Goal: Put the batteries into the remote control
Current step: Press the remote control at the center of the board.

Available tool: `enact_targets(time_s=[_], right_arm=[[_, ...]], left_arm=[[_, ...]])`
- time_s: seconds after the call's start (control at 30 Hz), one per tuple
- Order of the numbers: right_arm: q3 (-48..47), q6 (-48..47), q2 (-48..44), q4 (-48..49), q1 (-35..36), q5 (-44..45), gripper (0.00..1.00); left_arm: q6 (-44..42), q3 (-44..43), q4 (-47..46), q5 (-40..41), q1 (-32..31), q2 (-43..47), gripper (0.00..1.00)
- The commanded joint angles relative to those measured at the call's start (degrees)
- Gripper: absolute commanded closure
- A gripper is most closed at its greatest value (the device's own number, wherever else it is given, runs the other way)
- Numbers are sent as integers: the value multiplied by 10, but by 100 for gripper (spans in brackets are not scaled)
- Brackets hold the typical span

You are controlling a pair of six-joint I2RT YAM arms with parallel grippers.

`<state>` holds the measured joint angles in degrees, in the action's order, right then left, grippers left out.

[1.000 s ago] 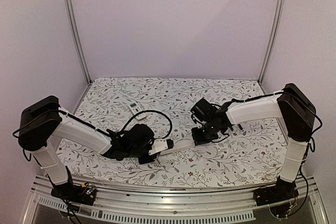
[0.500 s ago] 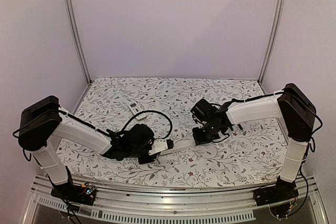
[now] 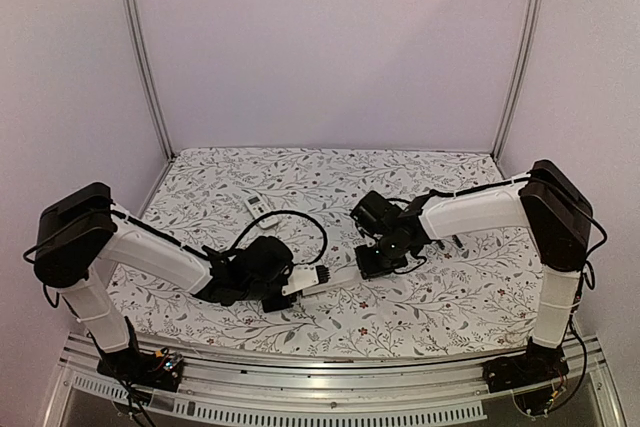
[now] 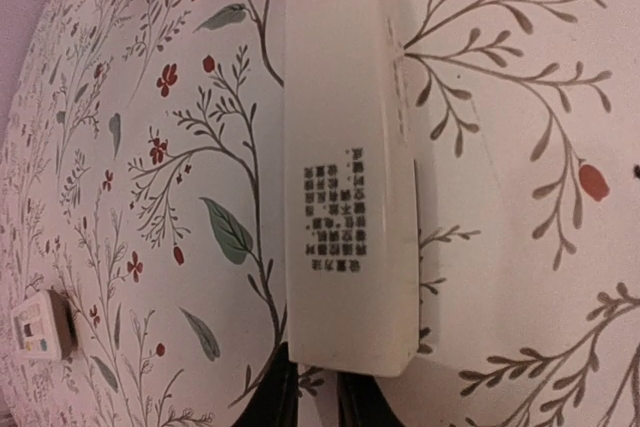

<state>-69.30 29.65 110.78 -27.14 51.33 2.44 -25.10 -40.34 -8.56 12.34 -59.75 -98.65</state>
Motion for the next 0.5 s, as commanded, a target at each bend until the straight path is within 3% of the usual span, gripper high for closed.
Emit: enact_targets(time_s=[0.0,0.13,0.47], right_arm=[[-22,16,38,5,28,-52,100],[-21,20,36,2,26,-36,100],[33,4,-16,-2,-28,1,100]], left_arm=[[-1,-4,0,-18,-7,-5,86],[10,-2,-21,-44,-7,-7,86],[-7,15,6,11,-1,24,85]])
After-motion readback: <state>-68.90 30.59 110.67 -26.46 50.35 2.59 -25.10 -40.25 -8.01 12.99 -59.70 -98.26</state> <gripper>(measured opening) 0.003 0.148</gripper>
